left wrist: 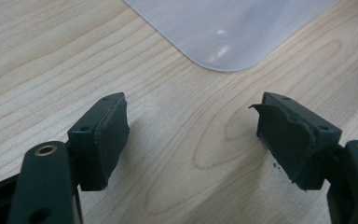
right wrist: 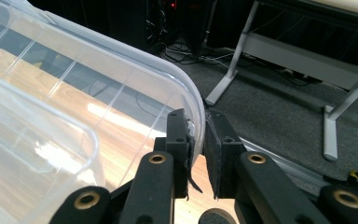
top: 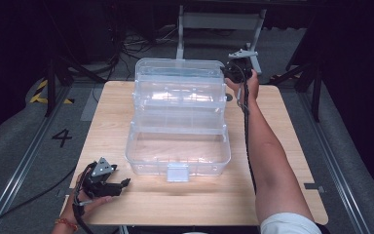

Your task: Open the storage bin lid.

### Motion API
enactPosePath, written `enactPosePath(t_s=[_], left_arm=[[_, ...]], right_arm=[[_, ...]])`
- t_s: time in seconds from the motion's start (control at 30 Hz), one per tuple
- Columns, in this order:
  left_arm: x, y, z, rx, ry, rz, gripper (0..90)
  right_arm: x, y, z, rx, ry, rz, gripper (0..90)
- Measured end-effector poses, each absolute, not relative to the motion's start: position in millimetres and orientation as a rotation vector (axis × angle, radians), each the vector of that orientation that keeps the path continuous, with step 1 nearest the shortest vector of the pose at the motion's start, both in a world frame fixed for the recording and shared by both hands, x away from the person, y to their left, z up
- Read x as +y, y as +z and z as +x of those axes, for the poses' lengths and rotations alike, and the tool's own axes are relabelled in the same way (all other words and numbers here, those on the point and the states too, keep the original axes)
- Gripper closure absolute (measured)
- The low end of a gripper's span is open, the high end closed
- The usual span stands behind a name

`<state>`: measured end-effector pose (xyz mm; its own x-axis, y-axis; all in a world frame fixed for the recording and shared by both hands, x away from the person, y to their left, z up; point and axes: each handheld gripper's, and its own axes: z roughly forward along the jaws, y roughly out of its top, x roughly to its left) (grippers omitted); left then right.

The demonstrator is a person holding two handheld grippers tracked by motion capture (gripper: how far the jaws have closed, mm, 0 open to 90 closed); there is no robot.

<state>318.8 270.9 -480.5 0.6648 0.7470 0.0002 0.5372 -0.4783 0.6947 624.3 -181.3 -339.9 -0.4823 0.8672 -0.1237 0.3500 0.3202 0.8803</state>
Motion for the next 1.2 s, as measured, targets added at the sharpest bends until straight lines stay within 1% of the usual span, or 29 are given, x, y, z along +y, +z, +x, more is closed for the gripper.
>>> enactPosePath(t_s=[0.87, 1.2], left_arm=[[271, -481, 319, 0.984, 0.397, 2.197, 25.3], [271, -481, 319, 0.983, 0.399, 2.198, 25.2]], right_arm=[[-180, -374, 645, 2.049, 1.056, 1.140, 81.5], [-181, -374, 645, 2.044, 1.064, 1.148, 81.5]])
